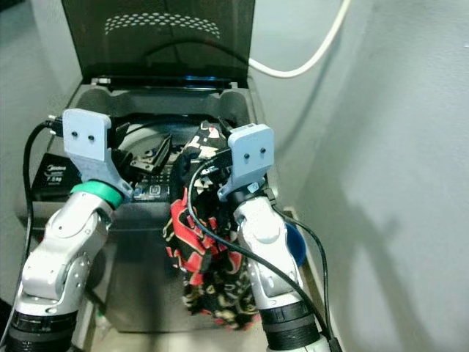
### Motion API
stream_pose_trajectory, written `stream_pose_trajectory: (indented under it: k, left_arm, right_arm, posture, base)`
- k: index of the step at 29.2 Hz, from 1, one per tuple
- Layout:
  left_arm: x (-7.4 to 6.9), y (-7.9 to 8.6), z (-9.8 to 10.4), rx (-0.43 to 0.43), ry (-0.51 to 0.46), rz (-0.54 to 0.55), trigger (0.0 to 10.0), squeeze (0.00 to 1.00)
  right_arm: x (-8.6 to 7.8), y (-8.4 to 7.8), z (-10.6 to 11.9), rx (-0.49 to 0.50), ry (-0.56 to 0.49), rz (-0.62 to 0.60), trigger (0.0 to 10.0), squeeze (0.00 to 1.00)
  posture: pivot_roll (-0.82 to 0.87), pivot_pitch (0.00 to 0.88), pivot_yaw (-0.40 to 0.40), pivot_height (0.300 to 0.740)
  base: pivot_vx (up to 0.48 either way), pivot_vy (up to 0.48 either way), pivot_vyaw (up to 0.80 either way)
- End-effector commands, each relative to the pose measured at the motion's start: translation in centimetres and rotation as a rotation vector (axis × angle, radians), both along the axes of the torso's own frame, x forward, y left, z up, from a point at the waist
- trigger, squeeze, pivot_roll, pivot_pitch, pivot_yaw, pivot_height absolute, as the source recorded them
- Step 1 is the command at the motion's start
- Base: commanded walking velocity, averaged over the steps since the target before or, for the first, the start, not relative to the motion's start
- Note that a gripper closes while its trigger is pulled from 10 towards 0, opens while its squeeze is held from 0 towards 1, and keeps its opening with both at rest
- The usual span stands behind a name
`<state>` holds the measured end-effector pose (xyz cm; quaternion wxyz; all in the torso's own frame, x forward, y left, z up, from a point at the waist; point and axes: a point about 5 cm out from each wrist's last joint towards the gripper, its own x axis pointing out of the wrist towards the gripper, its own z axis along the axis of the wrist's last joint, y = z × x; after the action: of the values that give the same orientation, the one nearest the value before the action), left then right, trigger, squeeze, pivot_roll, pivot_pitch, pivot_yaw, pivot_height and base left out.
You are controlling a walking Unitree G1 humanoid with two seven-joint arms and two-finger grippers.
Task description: Clothes washing
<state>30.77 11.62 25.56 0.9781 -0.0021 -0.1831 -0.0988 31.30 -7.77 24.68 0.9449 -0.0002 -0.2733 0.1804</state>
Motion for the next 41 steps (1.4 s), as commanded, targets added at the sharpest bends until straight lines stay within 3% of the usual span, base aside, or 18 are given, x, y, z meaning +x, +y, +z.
stream_pose_trajectory:
  k: [1, 14, 41]
  left_arm:
    - [0.2, 0.1, 0.1, 0.000, -0.013, 0.030, 10.0, 0.00]
    - [0.2, -0.2, 0.0, 0.009, -0.010, 0.025, 10.0, 0.00]
    - [0.5, -0.7, -0.3, 0.010, 0.009, 0.001, 10.0, 0.00]
  right_arm:
    - [0.0, -0.3, -0.3, 0.010, 0.005, -0.005, 10.0, 0.00]
    - [0.1, -0.5, -0.8, 0.010, 0.013, -0.010, 10.0, 0.00]
    - [0.0, -0.9, -0.8, 0.020, 0.010, -0.027, 10.0, 0.00]
  posture:
    - [0.12, 0.000, 0.045, 0.740]
    - [0.12, 0.000, 0.048, 0.740]
    - [0.11, 0.000, 0.057, 0.740]
  base:
    - [0.480, 0.000, 0.00]
    - [0.453, 0.000, 0.00]
    - [0.000, 0.000, 0.00]
